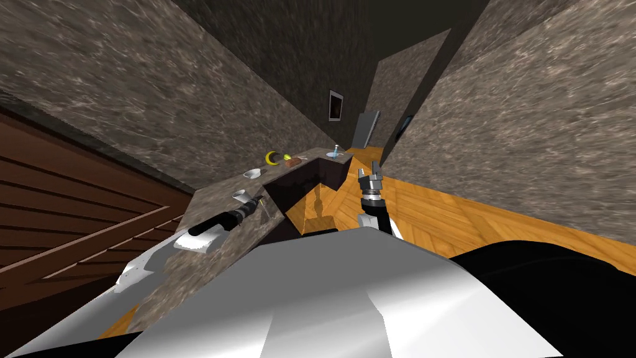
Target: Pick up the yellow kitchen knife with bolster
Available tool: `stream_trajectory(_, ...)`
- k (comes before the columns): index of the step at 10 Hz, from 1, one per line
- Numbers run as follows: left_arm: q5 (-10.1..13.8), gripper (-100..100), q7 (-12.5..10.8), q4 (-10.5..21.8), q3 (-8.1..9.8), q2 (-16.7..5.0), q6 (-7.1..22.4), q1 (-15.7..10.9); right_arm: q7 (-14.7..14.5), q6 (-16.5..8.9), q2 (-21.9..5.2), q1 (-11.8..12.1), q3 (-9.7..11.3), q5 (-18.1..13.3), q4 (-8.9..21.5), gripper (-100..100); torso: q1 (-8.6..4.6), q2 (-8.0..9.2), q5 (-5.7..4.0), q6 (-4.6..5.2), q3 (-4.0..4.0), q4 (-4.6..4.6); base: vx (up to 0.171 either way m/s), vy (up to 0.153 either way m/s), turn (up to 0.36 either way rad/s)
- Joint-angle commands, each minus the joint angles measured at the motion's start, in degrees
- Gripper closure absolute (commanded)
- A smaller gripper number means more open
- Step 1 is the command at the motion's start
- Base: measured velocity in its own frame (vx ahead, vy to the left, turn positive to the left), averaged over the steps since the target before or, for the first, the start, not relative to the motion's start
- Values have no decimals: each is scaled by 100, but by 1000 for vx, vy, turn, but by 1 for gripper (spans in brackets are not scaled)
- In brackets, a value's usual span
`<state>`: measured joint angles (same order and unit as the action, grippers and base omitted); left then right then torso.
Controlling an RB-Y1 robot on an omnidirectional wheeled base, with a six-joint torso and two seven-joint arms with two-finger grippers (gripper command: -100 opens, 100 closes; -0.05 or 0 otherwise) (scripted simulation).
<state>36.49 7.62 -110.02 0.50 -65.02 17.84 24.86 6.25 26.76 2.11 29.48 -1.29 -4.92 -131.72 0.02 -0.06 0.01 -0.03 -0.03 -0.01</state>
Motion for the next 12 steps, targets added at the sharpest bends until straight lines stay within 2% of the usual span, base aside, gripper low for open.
stream_trajectory(1, 26, -100, -35, 11, -21, -91, 158, 22, 0, 0, 0, 0, 0, 0, 0, 0, 0, 0, 0, 0, 0, 0, 9, 4, -98)
stream_trajectory(4, 263, -100, -203, 238, -270, -634, 728, 150, 0, 0, 0, 0, 0, 0, 0, 0, -2, -3, 0, 1, -2, -1, 19, 1, -233)
stream_trajectory(5, 263, -100, -203, 238, -270, -672, 799, 150, 0, 0, 0, 0, 0, 0, 0, 0, 0, -5, 1, -2, -3, -1, 19, 4, -74)
stream_trajectory(6, 334, -100, -259, 302, -357, -841, 1000, 194, 0, 0, 0, 1, -1, 0, 0, 0, 1, -3, 0, -6, -2, 0, 18, -1, -158)
stream_trajectory(7, 334, -100, -259, 302, -357, -848, 1000, 194, 0, 0, 0, 0, 0, 0, 0, 0, -2, -3, 0, -1, -2, -1, 12, 1, -88)
stream_trajectory(10, 528, -100, -413, 460, -605, -1324, 1513, 319, 0, 0, 0, 0, 0, 0, 0, 0, -3, -5, -1, -1, -3, -1, 24, -2, -213)
stream_trajectory(11, 528, -100, -413, 460, -605, -1324, 1547, 319, 0, 0, 0, 1, 0, 0, 0, 0, -3, -6, -1, -2, -3, -1, 21, 4, -64)
stream_trajectory(12, 585, -100, -458, 502, -679, -1464, 1706, 355, 0, 0, 0, 1, -1, 0, 0, 0, -1, -4, 1, -6, -2, -1, 16, -2, -130)
